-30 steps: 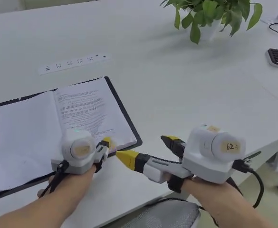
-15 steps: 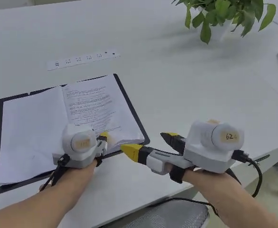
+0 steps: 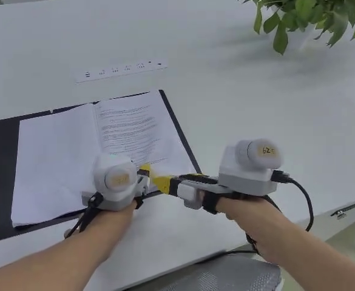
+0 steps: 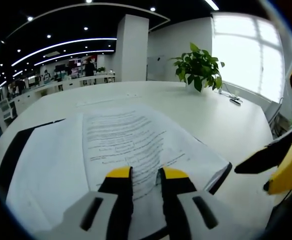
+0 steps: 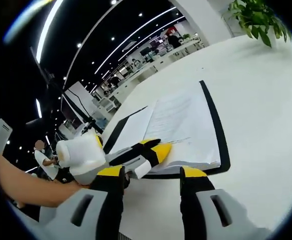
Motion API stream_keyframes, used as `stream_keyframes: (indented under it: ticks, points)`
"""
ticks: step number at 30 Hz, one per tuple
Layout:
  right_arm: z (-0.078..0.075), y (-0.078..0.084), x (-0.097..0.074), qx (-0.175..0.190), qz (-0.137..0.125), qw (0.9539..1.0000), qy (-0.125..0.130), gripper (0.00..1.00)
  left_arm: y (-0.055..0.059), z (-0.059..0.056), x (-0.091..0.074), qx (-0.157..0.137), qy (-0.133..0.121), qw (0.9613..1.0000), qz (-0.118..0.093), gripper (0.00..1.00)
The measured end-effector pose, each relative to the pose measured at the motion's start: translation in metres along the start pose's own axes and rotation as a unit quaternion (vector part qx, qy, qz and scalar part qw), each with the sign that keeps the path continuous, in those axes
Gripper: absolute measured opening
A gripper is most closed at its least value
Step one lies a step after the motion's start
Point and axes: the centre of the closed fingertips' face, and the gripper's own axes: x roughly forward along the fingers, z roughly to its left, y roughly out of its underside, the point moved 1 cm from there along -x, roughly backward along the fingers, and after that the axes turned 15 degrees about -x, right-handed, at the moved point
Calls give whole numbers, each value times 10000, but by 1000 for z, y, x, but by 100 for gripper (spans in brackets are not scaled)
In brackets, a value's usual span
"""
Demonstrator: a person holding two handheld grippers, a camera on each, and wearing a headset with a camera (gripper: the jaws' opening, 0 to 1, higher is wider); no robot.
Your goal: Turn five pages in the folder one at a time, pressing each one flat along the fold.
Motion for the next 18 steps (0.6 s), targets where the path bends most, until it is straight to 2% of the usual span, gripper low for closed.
stream_keyframes:
  ticks: [11, 14, 18]
  points:
    - [-15, 4, 17, 414, 18, 9991, 128, 42, 0, 0, 0, -48, 6, 10000, -42, 21]
    - [-23, 2, 19, 459, -51, 9986, 248, 42, 0, 0, 1, -53, 12, 10000, -43, 21]
    - [-37, 3, 23, 607, -81, 9971, 462, 36, 0, 0, 1, -76, 5, 10000, -50, 21]
